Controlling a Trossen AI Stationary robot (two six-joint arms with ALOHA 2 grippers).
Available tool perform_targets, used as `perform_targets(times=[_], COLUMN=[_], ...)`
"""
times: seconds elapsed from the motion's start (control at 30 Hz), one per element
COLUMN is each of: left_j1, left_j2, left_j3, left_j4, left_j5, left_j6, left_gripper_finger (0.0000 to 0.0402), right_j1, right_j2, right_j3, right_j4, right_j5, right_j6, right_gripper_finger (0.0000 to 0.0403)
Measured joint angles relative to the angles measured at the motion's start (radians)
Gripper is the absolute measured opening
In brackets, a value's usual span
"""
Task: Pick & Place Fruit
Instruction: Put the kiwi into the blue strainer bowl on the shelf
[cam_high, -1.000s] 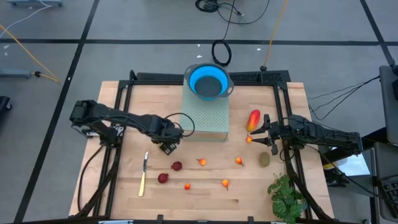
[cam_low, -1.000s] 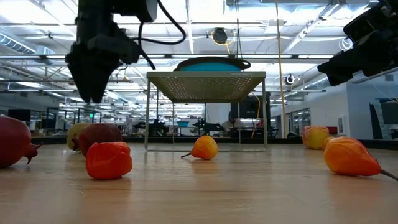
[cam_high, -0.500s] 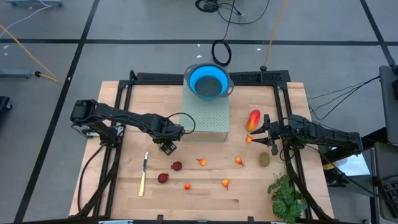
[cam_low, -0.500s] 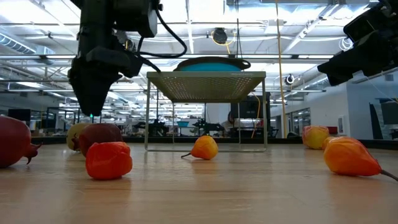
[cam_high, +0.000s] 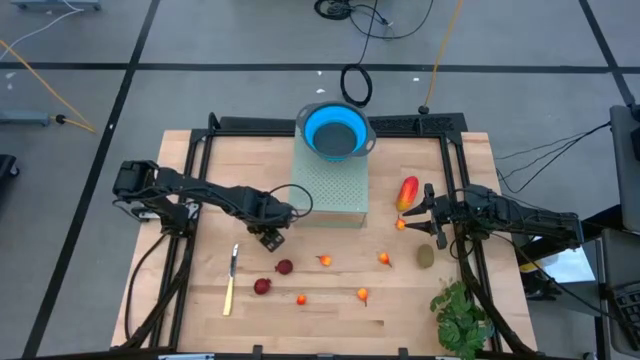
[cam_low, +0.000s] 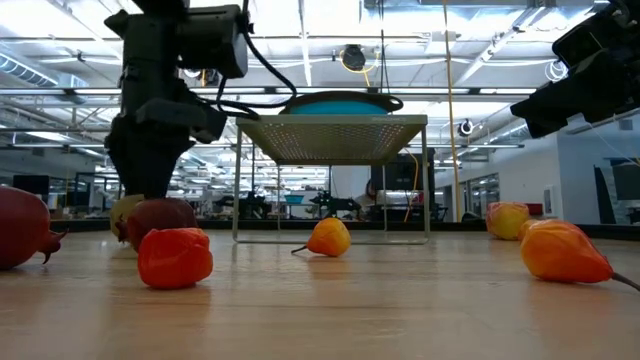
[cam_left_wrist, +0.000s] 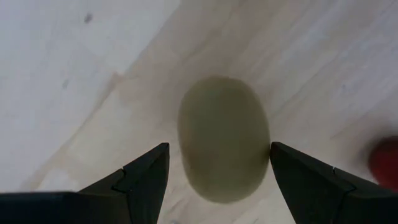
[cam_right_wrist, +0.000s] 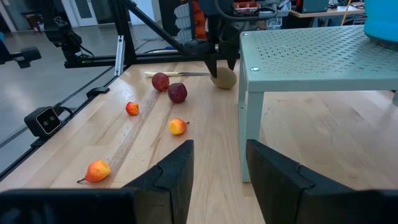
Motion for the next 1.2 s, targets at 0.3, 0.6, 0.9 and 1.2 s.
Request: perform_targets(times=[0.3,0.6,0.9,1.2], left_j1=[0.0,0.0,0.0,0.0], left_j2=[0.0,0.0,0.0,0.0], left_j3=[-0.065,-0.119,-0.12,-0.12], left_j4=[0.073,0.209,0.212,0.211], left_j5=[0.036,0.062,0.016,0.012], left_j6=[-0.013,-0.038,-0.064,-0.061], left_gripper_finger=[0.0273,0.0273,0.0273,0.0273], right_j1=[0.0,0.0,0.0,0.0], right_j2=[0.0,0.0,0.0,0.0], right_j3=[0.0,0.0,0.0,0.0], right_j4=[0.0,0.0,0.0,0.0], right_j5=[0.0,0.0,0.0,0.0], right_j6=[0.0,0.0,0.0,0.0], right_gripper_finger=[0.0139,0.0139,0.0139,0.0139])
